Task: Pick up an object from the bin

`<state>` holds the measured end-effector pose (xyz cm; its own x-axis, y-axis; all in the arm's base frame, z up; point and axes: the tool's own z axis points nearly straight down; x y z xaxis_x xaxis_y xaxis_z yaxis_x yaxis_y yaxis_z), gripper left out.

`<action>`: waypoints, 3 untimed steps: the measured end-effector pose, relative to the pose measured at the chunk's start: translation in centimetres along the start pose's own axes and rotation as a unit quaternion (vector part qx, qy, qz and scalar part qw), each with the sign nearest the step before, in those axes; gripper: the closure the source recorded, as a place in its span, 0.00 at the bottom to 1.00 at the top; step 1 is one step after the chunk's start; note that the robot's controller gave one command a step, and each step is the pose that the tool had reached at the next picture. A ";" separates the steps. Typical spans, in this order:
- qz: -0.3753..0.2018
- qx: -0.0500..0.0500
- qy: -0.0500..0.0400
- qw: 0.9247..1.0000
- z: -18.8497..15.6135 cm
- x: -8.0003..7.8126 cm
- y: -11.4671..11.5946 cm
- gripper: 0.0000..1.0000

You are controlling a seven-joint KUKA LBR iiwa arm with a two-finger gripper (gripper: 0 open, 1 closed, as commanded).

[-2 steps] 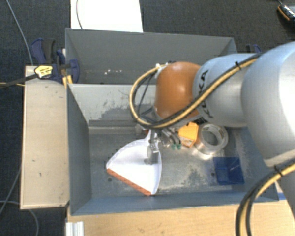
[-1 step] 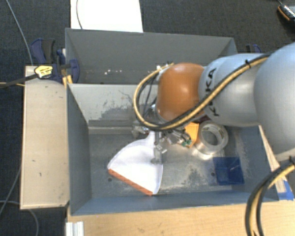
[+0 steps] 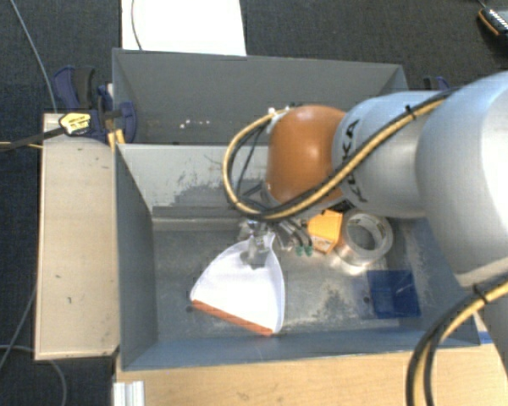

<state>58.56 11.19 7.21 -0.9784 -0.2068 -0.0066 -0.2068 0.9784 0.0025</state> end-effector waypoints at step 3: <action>0.001 0.000 -0.002 1.000 -1.5 0.0 0.0 1.00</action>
Offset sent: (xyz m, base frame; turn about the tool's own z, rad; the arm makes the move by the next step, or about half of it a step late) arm -0.0002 0.0000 0.0159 0.0002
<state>58.55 11.19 8.69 -0.9788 -0.2047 -0.0100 -0.2048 0.9788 0.0031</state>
